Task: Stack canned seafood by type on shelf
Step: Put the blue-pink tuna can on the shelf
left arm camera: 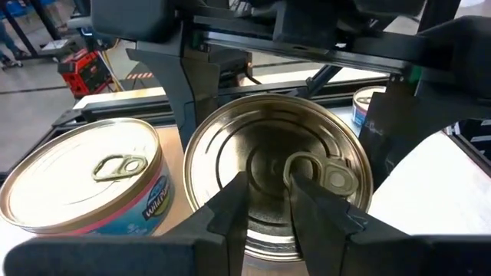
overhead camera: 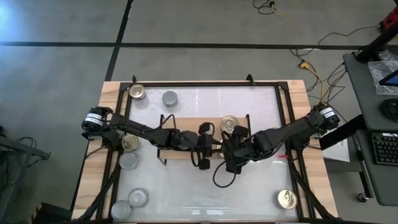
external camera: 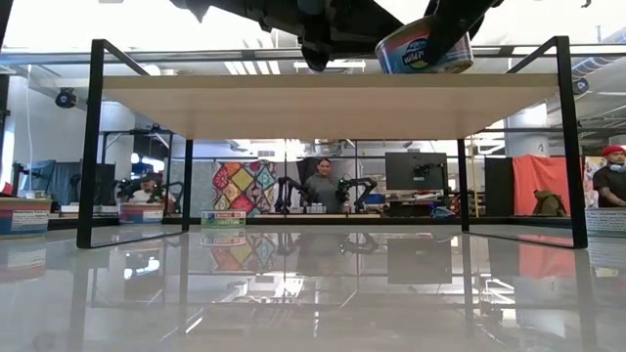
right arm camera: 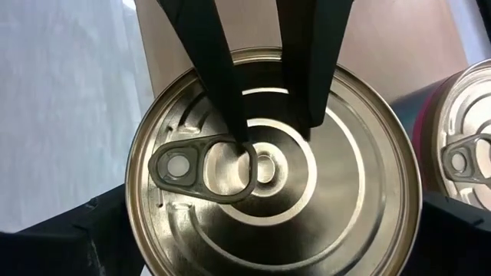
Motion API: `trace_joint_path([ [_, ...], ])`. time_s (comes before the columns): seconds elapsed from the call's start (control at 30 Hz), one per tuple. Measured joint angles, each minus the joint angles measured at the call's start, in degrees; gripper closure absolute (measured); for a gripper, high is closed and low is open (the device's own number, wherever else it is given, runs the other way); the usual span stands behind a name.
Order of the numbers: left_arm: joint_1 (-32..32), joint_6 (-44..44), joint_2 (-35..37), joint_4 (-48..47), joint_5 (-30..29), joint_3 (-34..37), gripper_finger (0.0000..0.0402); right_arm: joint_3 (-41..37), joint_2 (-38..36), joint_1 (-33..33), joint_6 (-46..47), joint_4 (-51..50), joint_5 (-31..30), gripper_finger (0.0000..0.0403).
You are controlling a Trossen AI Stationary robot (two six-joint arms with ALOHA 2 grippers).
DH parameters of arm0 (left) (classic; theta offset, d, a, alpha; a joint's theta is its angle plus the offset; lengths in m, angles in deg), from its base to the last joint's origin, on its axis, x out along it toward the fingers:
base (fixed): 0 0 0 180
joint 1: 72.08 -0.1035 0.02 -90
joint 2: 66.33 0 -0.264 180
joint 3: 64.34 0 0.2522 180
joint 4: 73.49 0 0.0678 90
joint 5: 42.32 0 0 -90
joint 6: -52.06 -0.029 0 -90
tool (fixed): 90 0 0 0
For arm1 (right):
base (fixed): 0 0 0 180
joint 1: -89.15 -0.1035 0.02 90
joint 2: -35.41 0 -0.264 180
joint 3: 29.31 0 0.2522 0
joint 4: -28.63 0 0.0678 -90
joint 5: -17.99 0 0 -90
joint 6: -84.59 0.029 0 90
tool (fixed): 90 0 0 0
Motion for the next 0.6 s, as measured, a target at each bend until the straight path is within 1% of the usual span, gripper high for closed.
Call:
trace_joint_path([
  [0.2,0.55,-2.02,0.99,5.07,1.84,0.62,0.0318,0.0,0.12,0.21,-0.01,-0.6,1.42,0.0003],
  [0.33,0.52,-2.74,1.5,8.16,2.01,0.59,0.0318,-0.03,0.22,0.51,0.0,-0.7,1.81,0.0003],
  [0.4,0.39,-2.77,0.64,10.44,2.01,0.54,0.0318,-0.04,0.22,0.81,0.25,-0.69,2.03,0.0003],
  [0.6,0.37,-2.48,-1.71,13.11,2.03,0.56,0.0318,-0.07,0.24,1.33,0.74,-0.57,1.9,0.0003],
])
